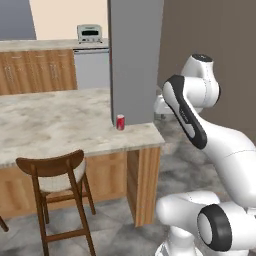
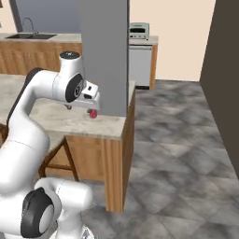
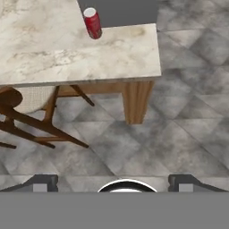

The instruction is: Four empty soda cans are scattered around the kitchen. Gather all the cans and cluster them next to the stove for recycling.

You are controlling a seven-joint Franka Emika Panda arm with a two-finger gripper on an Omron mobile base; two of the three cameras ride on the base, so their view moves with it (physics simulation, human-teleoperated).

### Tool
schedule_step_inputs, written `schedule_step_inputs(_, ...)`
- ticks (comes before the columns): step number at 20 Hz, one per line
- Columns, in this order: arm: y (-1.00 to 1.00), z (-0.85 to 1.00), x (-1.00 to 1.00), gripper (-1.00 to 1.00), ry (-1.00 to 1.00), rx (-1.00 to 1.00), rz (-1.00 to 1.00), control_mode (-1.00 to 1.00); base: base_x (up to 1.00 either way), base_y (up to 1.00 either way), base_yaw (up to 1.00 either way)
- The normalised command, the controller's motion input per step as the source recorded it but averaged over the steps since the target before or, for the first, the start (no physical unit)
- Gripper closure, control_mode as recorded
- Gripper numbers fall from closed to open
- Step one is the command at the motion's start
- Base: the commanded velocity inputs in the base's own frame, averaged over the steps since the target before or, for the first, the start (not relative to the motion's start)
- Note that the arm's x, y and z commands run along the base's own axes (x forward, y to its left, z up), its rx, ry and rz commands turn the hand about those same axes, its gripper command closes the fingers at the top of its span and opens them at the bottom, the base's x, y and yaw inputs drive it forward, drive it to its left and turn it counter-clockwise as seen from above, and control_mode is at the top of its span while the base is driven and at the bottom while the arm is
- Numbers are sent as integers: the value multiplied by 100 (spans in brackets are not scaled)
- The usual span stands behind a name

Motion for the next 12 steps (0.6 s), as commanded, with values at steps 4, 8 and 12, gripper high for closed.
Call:
schedule_step_inputs(4,0,0,0,-100,0,0,0,100,46,-43,-10)
schedule_step_inputs(8,0,0,0,-100,0,0,0,100,42,4,-1)
schedule_step_inputs(12,0,0,0,-100,0,0,0,100,28,52,0)
